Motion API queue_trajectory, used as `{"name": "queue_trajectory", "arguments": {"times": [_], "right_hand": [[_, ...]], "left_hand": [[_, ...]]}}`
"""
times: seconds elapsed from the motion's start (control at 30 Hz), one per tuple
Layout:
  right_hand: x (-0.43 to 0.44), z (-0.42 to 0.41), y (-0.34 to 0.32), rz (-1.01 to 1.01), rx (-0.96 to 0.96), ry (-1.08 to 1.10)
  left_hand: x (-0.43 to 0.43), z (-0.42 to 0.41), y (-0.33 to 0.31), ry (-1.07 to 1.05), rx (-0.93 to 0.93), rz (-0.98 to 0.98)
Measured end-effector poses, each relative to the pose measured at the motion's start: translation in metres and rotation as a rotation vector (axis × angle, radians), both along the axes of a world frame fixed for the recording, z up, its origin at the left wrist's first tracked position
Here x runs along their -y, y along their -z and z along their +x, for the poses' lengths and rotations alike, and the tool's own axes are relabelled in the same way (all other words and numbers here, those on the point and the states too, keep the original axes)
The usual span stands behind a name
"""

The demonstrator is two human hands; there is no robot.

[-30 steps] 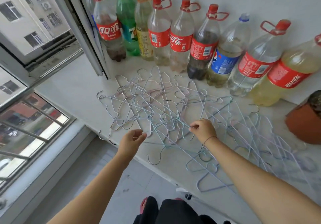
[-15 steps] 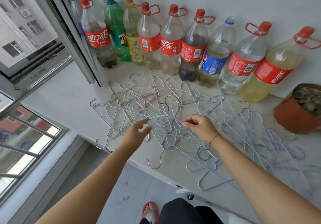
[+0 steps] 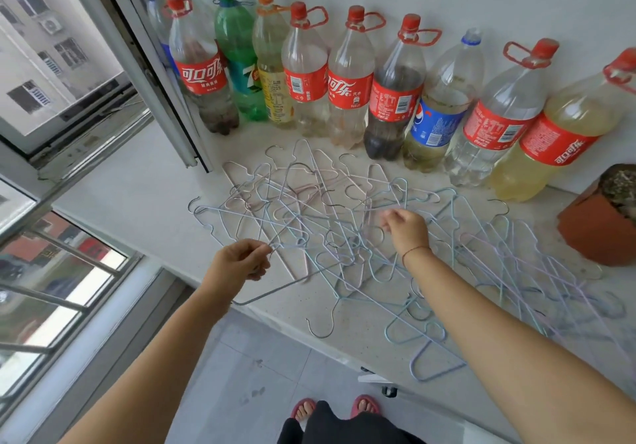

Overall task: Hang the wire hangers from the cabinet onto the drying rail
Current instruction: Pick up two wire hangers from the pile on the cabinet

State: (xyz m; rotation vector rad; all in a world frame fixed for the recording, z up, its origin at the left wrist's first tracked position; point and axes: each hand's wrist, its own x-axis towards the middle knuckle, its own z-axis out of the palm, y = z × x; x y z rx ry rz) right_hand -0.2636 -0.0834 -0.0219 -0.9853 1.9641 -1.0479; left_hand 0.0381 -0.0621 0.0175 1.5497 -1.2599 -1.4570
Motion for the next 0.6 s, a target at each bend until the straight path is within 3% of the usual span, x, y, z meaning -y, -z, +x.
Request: {"name": "queue_trajectory", "arguments": {"times": [0.07, 0.13, 0.23, 0.6], "right_hand": [[0.007, 0.002, 0.01, 0.068, -0.121, 0.082], [0.008, 0.012, 0.017, 0.134, -0.18, 0.003], [0.009, 0.027, 0.027, 0.184, -0.207, -0.104], [0.013, 0.037, 0.031, 0.289, -0.329, -0.097]], "left_hand": [[-0.003, 0.016, 0.0, -0.062, -0.037, 0.019], [-0.005, 0.028, 0.0, -0.12, -0.07, 0.033], [-0.006, 0.037, 0.001, -0.16, -0.087, 0.048], [0.003, 0.033, 0.001, -0.229, -0.112, 0.043]]}}
